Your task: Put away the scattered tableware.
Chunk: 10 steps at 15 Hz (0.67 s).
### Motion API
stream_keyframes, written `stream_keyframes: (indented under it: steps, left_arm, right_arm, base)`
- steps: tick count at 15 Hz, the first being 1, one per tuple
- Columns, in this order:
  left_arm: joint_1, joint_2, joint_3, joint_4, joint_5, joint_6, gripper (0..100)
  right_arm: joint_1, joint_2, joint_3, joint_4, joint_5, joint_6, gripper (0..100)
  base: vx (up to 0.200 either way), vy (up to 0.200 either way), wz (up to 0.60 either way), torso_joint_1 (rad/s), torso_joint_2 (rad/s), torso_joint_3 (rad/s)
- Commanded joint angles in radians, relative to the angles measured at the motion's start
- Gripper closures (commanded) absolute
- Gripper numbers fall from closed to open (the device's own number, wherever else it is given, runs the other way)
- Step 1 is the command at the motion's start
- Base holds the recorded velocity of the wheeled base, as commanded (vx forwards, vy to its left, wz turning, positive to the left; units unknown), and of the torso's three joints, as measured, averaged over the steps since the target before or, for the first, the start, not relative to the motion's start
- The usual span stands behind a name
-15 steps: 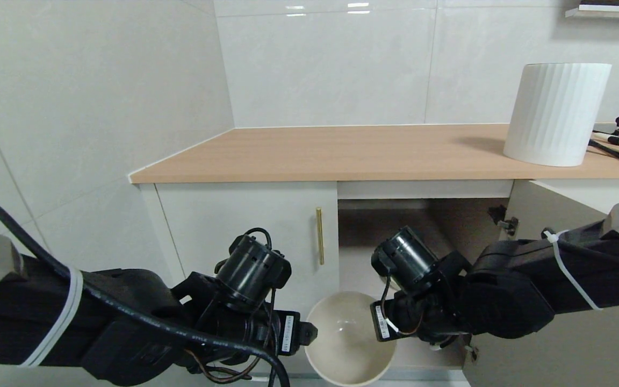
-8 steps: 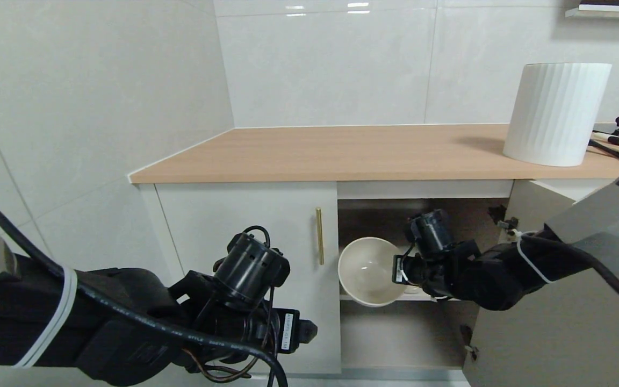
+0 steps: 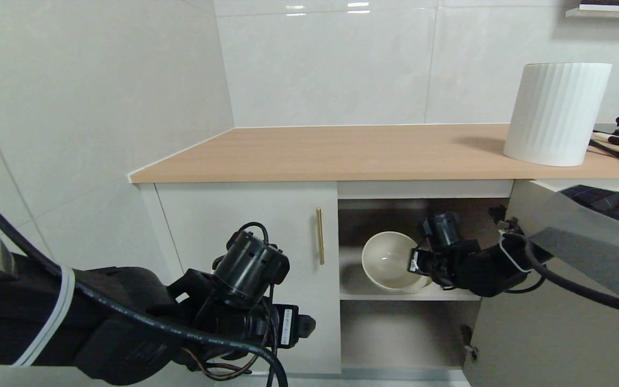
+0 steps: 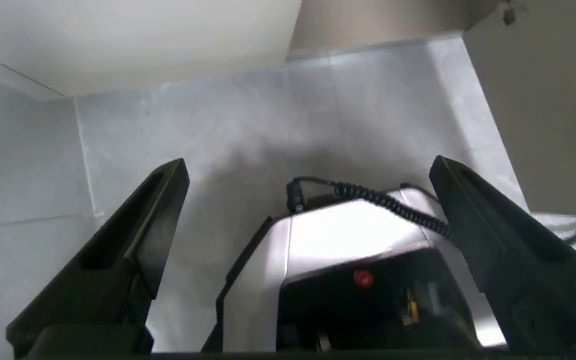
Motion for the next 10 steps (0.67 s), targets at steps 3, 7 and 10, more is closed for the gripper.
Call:
stream_keyframes:
  steps: [3,7,10]
  left_arm:
    - [0.002,0.0,0.001,-0.021,0.006,-0.002,0]
    - [0.01,-0.001,-0.005,-0.048,0.028,-0.039,0]
    - [0.01,0.0,0.0,-0.067,0.029,-0.039,0]
  right_arm:
    - [-0.078,0.111,-0.11,0.009,0.001,-0.003,100]
    - [-0.098,0.136,-0.145,0.038,0.0,-0.005,100]
    - [-0.124,0.174,-0.18,0.042,0.0,-0.006,100]
  base:
    - [0.0,0.0,0.0,0.0,0.0,0.0]
    - [0.0,0.0,0.0,0.0,0.0,0.0]
    - [0.0,0.0,0.0,0.0,0.0,0.0]
